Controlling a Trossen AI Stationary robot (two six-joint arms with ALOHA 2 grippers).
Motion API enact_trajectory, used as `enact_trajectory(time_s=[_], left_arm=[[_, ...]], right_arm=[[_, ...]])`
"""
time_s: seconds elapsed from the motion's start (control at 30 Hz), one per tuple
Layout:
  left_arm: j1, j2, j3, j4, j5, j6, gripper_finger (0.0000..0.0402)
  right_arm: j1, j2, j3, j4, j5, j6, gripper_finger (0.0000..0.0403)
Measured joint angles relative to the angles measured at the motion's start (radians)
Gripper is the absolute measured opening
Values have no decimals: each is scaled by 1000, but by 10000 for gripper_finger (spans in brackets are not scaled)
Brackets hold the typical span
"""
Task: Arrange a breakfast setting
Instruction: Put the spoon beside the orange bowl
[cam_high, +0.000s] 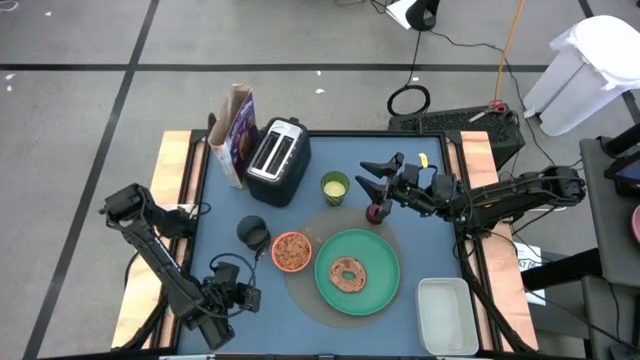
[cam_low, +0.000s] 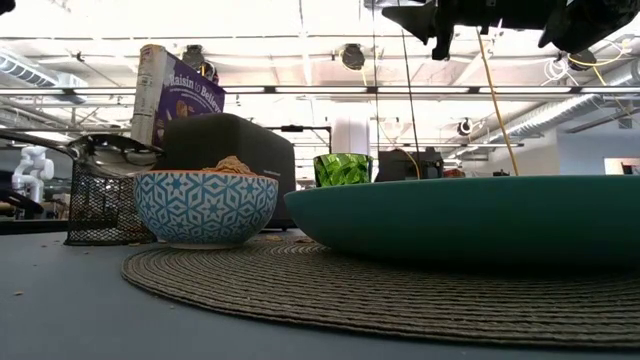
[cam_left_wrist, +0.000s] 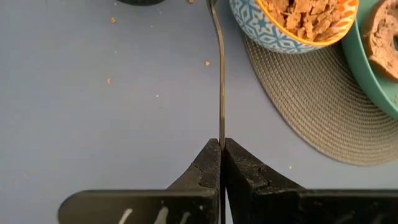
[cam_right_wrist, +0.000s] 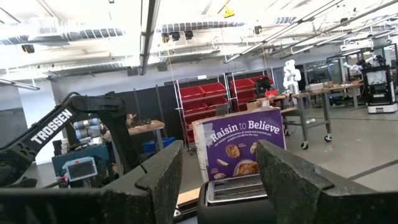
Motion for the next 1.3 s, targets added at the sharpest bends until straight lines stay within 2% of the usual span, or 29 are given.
enact_trajectory(time_s=[0.33,0.57,0.7,1.0,1.3], left_arm=[[35,0,-72,17,19,-5,8],[45,0,-124,187,19,0,8],[45,0,-136,223,24,5,8],[46,0,-137,260,140,20,8],[61,0,-137,300,147,18,8]], right_arm=[[2,0,0,0,0,0,199],[2,0,0,0,0,0,199],[2,0,0,0,0,0,199],[2,0,0,0,0,0,199],[2,0,0,0,0,0,199]])
